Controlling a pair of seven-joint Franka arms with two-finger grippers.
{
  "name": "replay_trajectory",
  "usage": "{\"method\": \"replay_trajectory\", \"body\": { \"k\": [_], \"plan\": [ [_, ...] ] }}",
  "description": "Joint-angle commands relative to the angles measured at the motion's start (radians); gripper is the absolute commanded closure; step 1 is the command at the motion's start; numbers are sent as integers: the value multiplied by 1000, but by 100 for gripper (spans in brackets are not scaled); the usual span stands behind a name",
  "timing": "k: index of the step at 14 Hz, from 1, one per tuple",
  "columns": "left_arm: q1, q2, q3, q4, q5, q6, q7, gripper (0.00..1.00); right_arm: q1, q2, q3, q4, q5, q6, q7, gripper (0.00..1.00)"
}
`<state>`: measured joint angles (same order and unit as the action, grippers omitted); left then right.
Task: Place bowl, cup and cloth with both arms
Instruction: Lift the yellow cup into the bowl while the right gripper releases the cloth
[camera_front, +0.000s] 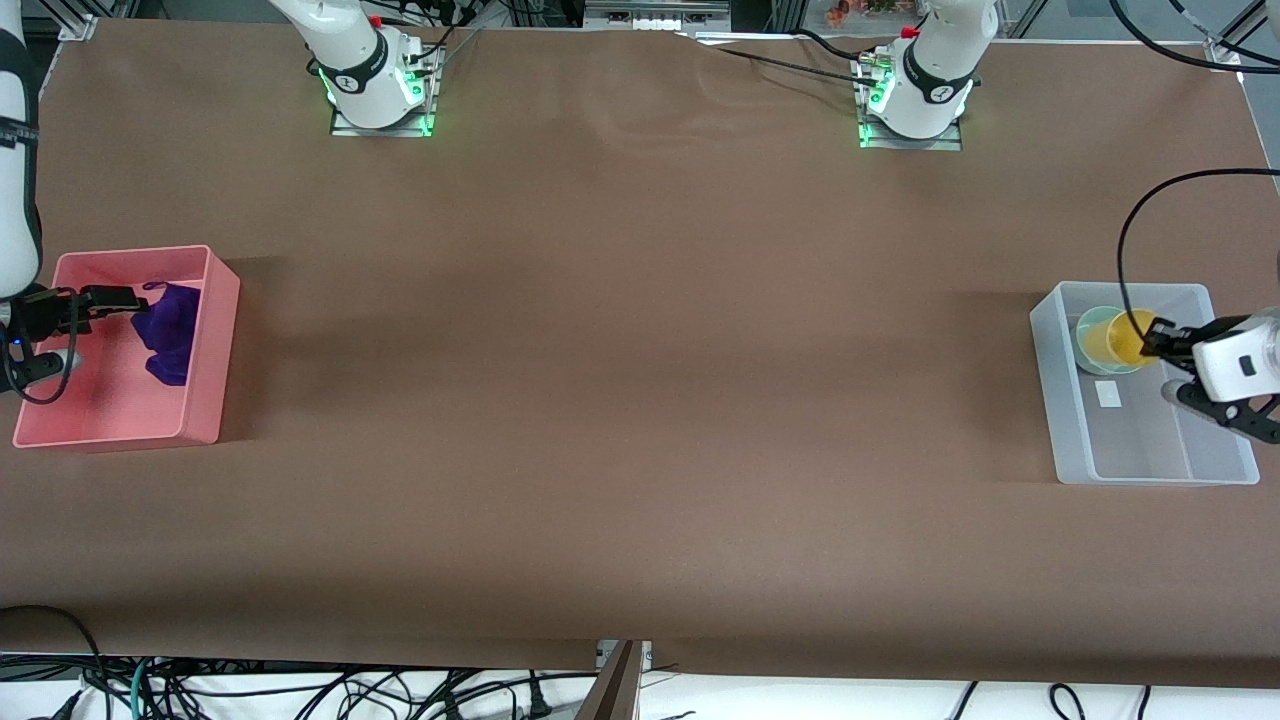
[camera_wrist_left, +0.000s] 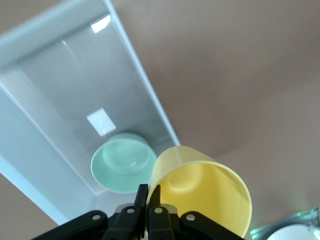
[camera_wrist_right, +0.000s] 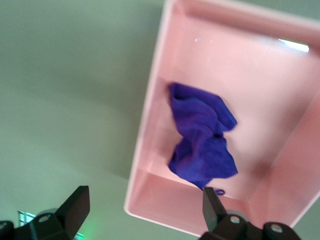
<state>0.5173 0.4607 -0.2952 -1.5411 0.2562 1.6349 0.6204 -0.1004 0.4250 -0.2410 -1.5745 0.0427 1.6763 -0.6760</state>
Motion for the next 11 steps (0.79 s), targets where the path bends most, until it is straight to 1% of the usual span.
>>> {"method": "replay_trajectory", "body": {
  "k": [1,3,5,6,7,9,11],
  "plan": [
    [94,-53,-10,-150,34,119,115,100,27,-84,87,-1,3,-38,202,0],
    [163,-51,-10,-252,34,274,174,100,94,-126,95,1,-3,-66,368,0],
    [197,-48,-10,-321,34,391,199,100,110,-144,146,7,3,-78,464,0],
    [205,-42,-10,-329,34,417,199,100,119,-149,160,25,5,-102,501,0],
    [208,-39,-10,-332,34,424,199,100,125,-149,161,74,8,-137,544,0],
    [210,-27,-10,-332,34,440,199,100,128,-164,205,155,-9,-211,573,0],
    [222,-4,-10,-332,35,488,200,100,127,-215,213,159,-36,-196,569,0]
  ]
}}
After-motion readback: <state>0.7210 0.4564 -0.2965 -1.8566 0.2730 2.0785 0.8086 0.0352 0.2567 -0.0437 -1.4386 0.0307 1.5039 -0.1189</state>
